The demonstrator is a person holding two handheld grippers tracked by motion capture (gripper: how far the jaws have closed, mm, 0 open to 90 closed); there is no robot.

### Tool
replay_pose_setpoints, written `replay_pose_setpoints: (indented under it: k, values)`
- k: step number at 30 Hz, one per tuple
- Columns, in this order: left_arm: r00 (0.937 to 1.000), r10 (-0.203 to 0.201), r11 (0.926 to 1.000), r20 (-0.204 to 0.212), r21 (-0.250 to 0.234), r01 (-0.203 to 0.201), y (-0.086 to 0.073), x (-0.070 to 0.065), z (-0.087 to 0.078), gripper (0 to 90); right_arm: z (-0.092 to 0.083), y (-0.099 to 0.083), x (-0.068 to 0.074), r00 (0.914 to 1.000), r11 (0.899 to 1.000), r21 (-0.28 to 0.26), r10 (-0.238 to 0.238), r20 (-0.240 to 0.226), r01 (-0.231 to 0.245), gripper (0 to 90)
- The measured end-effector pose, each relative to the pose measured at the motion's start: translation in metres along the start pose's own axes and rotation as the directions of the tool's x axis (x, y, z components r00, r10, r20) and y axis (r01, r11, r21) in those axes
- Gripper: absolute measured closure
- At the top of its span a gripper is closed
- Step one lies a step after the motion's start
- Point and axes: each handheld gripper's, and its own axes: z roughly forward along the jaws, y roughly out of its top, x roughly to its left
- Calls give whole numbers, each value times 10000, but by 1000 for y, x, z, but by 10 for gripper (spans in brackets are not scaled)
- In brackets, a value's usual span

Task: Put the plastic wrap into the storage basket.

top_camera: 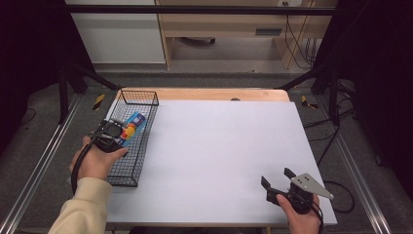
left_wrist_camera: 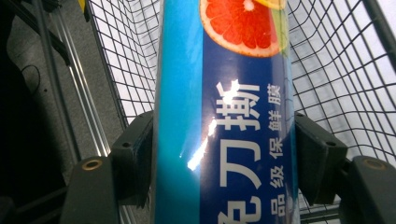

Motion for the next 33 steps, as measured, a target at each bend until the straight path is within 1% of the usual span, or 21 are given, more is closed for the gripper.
replay_pose_setpoints:
  k: [2,3,4,9,12,14,17,26,33]
  values:
    - [10000,-5,10000,27,71,5,0,0,1,323,0,0,0,10000,10000,0,-1,0,1,126]
    - [9999,105,9995,19,290,-106,2,0,3,323,0,0,0,10000,10000,31,-21,17,21,126]
    - [9999,168,9992,-39,368,-166,3,0,3,323,1,0,0,10000,10000,33,-5,-32,5,126]
    - [9997,241,9988,-100,420,-237,5,-2,5,323,1,0,0,10000,10000,74,-41,-24,41,126]
    - [9997,227,9984,-9,524,-227,6,-1,6,323,1,0,0,10000,10000,77,-25,-31,25,126]
    - [9996,286,9980,-26,558,-284,7,-1,7,322,1,0,0,10000,10000,67,-27,-24,27,126]
    - [9997,254,9976,32,640,-256,8,-1,8,322,1,-1,0,10000,10000,95,-22,-19,22,126]
    - [9995,310,9969,41,715,-312,9,-1,9,322,2,0,0,10000,9999,113,-48,-24,48,126]
    - [9993,363,9954,89,885,-370,11,-1,11,321,2,-1,0,10000,9999,117,-41,-44,42,126]
